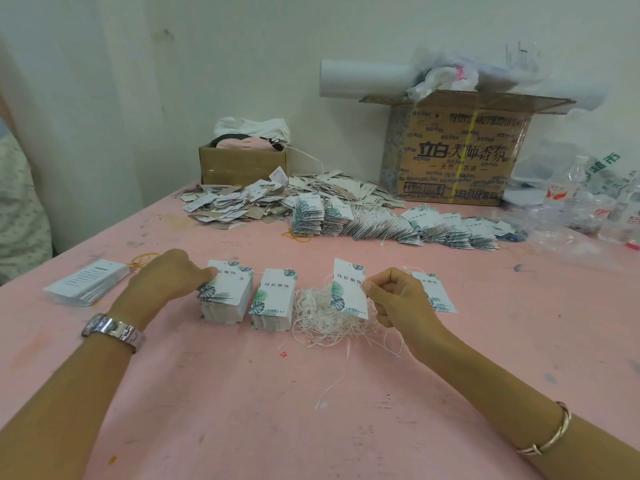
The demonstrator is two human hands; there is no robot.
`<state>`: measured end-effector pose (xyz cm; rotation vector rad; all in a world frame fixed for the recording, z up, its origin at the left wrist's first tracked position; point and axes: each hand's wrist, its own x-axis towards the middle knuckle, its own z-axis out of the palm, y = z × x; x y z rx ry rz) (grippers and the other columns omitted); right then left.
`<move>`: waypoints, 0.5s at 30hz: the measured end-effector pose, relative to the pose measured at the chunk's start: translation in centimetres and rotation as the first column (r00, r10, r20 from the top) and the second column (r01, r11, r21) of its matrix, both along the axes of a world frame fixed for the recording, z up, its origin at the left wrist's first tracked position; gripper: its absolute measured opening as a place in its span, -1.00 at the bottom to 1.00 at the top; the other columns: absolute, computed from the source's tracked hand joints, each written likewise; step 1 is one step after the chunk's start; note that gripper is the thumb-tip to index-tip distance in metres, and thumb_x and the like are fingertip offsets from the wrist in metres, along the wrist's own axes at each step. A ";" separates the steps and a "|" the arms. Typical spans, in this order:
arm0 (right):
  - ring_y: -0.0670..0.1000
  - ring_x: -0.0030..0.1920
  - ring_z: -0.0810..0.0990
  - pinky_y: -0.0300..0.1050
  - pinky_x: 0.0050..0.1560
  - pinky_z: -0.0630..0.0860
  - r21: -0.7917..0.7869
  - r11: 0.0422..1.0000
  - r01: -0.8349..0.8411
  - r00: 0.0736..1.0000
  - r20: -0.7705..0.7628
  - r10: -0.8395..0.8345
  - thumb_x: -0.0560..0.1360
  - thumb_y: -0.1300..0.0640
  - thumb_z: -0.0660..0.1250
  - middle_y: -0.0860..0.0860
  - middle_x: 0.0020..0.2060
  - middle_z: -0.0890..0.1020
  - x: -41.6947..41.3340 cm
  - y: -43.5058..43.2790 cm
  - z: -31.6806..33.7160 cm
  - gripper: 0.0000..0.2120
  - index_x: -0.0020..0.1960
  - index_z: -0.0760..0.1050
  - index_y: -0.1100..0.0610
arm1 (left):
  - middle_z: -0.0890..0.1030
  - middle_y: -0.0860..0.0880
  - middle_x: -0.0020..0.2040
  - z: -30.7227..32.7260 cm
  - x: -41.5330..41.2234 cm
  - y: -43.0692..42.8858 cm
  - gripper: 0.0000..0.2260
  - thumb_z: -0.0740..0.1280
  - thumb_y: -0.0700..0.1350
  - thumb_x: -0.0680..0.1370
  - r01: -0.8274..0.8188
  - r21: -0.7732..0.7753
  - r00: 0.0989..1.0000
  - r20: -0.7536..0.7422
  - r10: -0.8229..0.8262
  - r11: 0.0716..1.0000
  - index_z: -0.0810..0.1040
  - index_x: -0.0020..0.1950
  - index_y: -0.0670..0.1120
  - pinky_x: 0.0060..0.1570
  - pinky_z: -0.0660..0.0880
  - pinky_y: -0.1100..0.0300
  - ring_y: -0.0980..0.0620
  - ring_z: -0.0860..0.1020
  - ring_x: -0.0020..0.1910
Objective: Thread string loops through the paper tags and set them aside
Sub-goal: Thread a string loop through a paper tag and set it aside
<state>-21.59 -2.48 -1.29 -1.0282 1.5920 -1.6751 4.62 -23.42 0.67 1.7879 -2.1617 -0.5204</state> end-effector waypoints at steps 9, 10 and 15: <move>-0.20 -0.31 0.50 -0.34 -0.34 0.38 -0.023 0.993 0.113 0.940 -0.321 -0.114 0.56 0.22 0.36 -0.11 -0.22 0.60 -0.1 0.1 -0.3 -0.86 -0.17 0.47 0.13 | 0.61 0.10 -0.21 2.3 -1.5 3.5 -0.77 0.39 0.11 0.53 0.168 0.088 0.767 -0.637 -0.075 0.982 0.62 -0.17 -0.03 -0.24 0.32 0.18 0.09 0.48 -0.23; -0.19 -0.23 0.52 -0.37 -0.28 0.41 -0.047 0.992 0.117 0.913 -0.388 -0.126 0.56 0.22 0.35 -0.08 -0.17 0.61 0.0 0.2 -0.3 -0.85 -0.17 0.46 0.11 | 0.62 0.14 -0.28 2.5 -2.0 4.5 -0.77 0.40 0.13 0.52 0.197 0.086 0.741 -0.665 -0.090 0.977 0.63 -0.17 -0.01 -0.26 0.31 0.18 0.10 0.48 -0.25; -0.13 -0.47 0.35 -0.38 -0.39 0.35 -0.134 0.990 0.036 0.891 -0.445 -0.092 0.58 0.22 0.34 0.00 -0.14 0.62 0.8 0.6 -0.2 -0.84 -0.16 0.46 0.08 | 0.61 0.20 -0.45 0.9 -6.2 8.9 -0.79 0.41 0.07 0.51 0.359 0.012 0.655 -0.715 -0.243 0.933 0.66 -0.21 -0.04 -0.47 0.37 0.45 0.31 0.45 -0.51</move>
